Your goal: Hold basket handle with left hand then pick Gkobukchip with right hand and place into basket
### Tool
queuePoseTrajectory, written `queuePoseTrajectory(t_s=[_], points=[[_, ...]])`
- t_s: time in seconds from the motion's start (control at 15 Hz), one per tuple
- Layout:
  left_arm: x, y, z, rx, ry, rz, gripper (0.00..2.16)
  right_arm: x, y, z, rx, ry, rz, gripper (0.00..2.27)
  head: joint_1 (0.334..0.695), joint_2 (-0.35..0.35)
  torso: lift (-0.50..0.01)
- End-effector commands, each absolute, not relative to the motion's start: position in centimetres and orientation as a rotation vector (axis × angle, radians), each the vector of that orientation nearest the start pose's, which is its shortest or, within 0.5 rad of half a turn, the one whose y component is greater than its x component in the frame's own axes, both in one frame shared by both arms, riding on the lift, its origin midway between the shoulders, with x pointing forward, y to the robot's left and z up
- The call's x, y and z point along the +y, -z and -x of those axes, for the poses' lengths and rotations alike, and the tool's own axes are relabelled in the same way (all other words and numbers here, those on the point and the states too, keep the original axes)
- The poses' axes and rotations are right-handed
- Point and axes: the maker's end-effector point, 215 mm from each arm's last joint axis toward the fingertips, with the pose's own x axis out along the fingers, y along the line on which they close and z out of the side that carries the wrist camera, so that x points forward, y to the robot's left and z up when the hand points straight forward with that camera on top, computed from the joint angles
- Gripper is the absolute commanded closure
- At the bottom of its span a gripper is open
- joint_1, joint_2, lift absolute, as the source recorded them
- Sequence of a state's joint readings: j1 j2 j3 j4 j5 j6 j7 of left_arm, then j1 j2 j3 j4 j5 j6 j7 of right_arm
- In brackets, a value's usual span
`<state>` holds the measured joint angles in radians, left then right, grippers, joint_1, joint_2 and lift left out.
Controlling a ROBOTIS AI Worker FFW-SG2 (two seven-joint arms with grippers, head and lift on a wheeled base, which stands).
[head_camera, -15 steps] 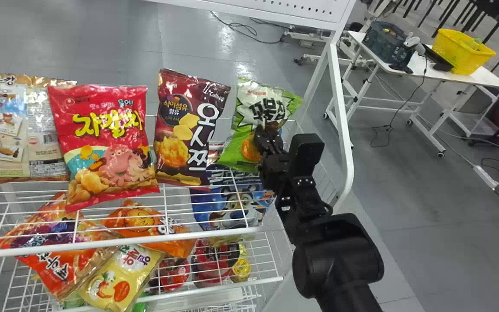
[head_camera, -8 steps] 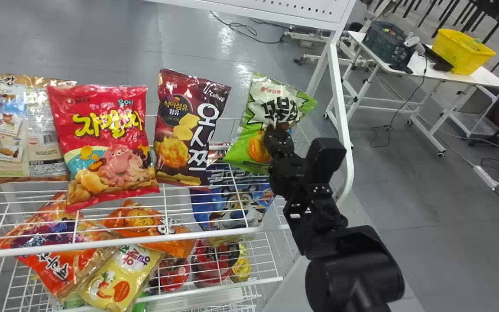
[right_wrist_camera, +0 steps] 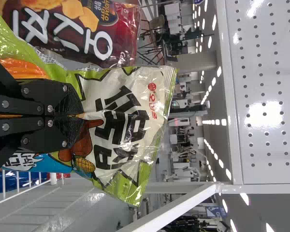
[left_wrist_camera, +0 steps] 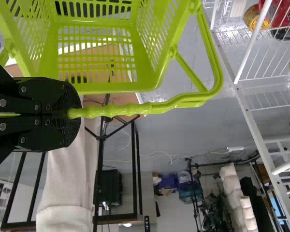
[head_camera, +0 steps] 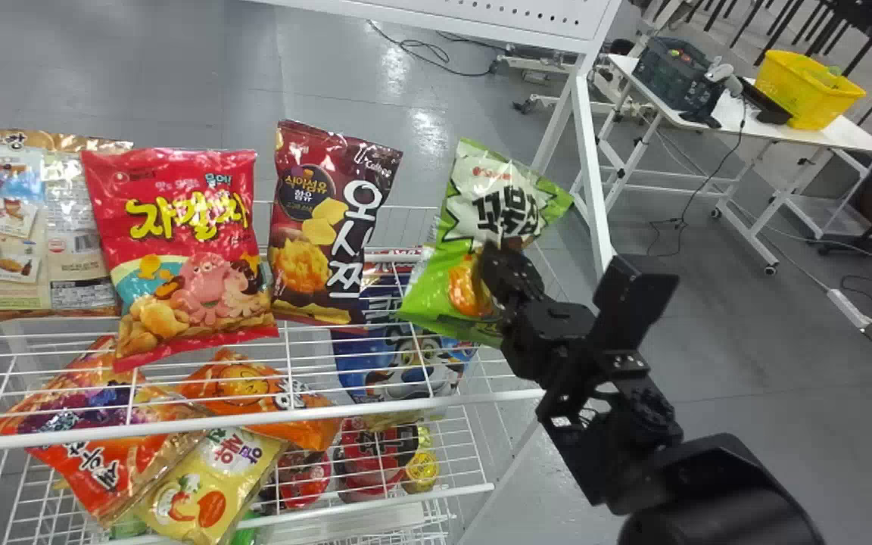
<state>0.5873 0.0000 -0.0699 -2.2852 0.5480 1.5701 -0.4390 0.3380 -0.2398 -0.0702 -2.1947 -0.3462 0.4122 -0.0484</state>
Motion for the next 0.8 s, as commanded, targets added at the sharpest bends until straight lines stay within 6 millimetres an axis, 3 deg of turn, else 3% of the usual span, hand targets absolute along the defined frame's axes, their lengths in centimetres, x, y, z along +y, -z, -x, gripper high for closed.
queuePoseTrajectory(t_s=[0.0, 0.27, 0.4, 0.73], points=[[-2.8, 46.0, -13.6, 1.319, 0.888, 0.697, 2.09, -26.3, 30.9, -46.7, 0.229, -0.083, -0.08, 1.95, 0.695, -0.35, -0.032], [-3.0, 45.5, -13.8, 1.305, 0.896, 0.686, 2.09, -26.1, 33.3, -43.0, 0.371, -0.112, -0.046, 1.95, 0.695, -0.35, -0.032], [-2.9, 45.3, -14.2, 1.297, 0.897, 0.685, 2.09, -25.0, 35.9, -40.1, 0.513, -0.159, -0.027, 1.95, 0.695, -0.35, -0.032], [-2.8, 45.5, -15.7, 1.282, 0.895, 0.67, 2.09, -24.9, 40.3, -34.5, 0.744, -0.198, 0.054, 1.94, 0.695, -0.35, -0.032]])
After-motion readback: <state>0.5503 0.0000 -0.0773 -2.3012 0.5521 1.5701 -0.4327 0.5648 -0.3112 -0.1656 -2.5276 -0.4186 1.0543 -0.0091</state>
